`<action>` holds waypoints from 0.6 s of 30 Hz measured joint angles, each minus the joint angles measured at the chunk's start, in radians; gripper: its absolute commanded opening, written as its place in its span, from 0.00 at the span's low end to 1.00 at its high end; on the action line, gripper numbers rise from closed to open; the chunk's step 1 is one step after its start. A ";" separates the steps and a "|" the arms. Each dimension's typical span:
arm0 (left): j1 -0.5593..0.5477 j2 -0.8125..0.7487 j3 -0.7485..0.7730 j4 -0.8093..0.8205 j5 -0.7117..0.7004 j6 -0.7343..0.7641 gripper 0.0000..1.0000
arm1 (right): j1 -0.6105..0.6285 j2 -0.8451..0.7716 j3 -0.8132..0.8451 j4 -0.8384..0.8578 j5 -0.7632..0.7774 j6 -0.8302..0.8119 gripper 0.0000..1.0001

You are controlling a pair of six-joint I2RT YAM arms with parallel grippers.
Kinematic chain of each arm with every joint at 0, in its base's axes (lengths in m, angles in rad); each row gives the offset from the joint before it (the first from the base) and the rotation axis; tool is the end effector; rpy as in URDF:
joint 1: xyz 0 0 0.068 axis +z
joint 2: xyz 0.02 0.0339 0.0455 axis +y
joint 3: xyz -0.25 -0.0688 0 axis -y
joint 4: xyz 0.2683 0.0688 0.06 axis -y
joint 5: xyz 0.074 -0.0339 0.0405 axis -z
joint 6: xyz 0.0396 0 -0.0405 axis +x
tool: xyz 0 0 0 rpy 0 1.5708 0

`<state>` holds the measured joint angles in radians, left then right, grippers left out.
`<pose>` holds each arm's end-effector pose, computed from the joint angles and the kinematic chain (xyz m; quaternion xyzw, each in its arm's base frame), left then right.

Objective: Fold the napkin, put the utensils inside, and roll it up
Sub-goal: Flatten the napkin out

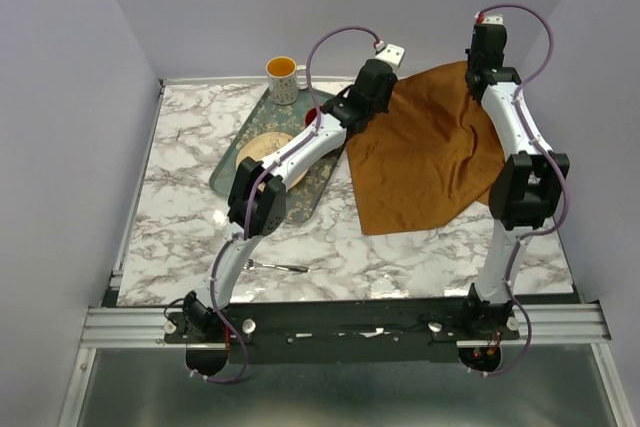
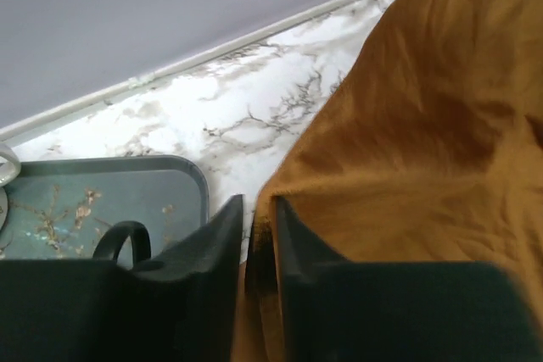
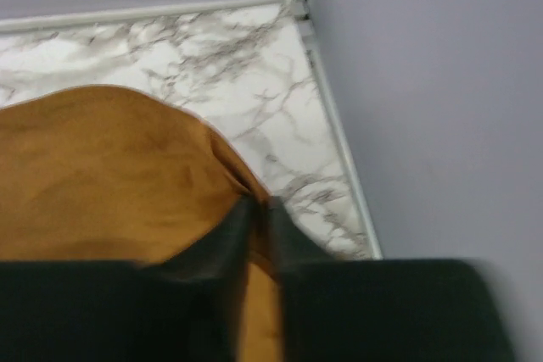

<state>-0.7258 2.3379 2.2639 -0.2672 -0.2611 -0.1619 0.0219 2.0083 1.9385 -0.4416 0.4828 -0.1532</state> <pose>0.4341 -0.3715 0.2959 0.1532 0.7989 -0.1495 0.5621 0.4932 -0.0076 0.3277 0.0471 0.8453 -0.2380 0.4760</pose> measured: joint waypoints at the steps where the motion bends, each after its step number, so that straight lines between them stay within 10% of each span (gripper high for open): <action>1: 0.005 0.023 0.027 0.002 -0.003 0.009 0.66 | -0.002 0.035 0.023 -0.010 -0.013 -0.001 0.76; 5: 0.017 0.086 0.113 -0.005 -0.042 0.048 0.94 | -0.005 0.187 0.271 -0.138 -0.048 0.009 0.98; 8: 0.010 0.095 0.159 -0.028 -0.073 0.076 0.96 | -0.008 0.288 0.517 -0.286 -0.062 0.080 1.00; 18: -0.158 -0.190 -0.084 -0.079 -0.032 0.041 0.53 | -0.071 -0.221 -0.279 -0.372 -0.186 0.395 0.81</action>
<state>-0.8837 2.1483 2.1799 -0.3466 -0.2935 -0.1211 -0.0494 1.7874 1.6596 -0.8139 0.2970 0.2417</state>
